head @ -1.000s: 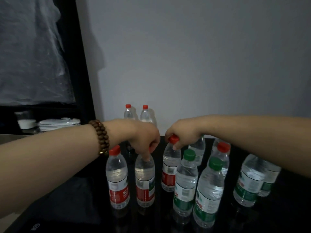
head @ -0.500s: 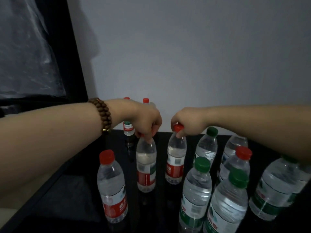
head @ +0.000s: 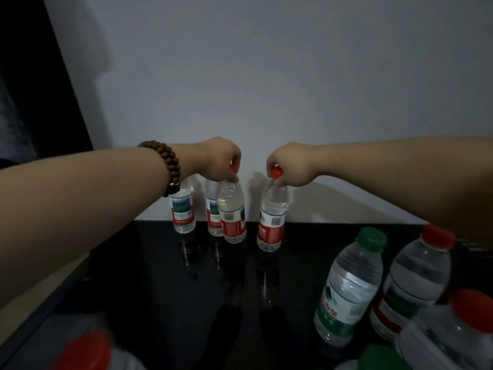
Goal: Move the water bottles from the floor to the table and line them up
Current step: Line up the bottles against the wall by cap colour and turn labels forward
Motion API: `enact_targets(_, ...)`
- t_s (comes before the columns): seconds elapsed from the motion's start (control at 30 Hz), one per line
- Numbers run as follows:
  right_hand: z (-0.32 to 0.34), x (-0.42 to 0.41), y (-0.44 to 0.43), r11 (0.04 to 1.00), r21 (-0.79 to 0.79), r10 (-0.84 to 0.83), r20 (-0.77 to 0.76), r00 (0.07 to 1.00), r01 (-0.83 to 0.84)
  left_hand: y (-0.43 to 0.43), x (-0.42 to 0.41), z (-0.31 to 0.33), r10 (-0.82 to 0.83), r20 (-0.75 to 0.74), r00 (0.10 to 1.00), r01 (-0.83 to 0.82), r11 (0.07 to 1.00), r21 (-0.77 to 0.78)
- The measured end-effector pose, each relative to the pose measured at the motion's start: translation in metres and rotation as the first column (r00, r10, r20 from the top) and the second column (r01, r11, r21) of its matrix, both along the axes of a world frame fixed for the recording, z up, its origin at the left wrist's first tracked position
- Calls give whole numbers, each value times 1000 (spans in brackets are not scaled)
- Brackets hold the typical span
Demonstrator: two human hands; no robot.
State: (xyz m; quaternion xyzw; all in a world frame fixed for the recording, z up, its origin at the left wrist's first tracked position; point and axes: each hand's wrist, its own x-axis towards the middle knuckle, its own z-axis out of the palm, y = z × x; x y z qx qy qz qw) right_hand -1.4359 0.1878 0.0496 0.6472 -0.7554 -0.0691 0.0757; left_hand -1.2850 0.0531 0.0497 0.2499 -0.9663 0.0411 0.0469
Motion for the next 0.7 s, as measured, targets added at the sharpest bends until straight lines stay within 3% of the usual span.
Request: enact_targets(0.7, -27, -33, -57, 988, -138, -53, 68, 996, 62, -30, -47, -37, 65, -99, 993, -69, 997, -39)
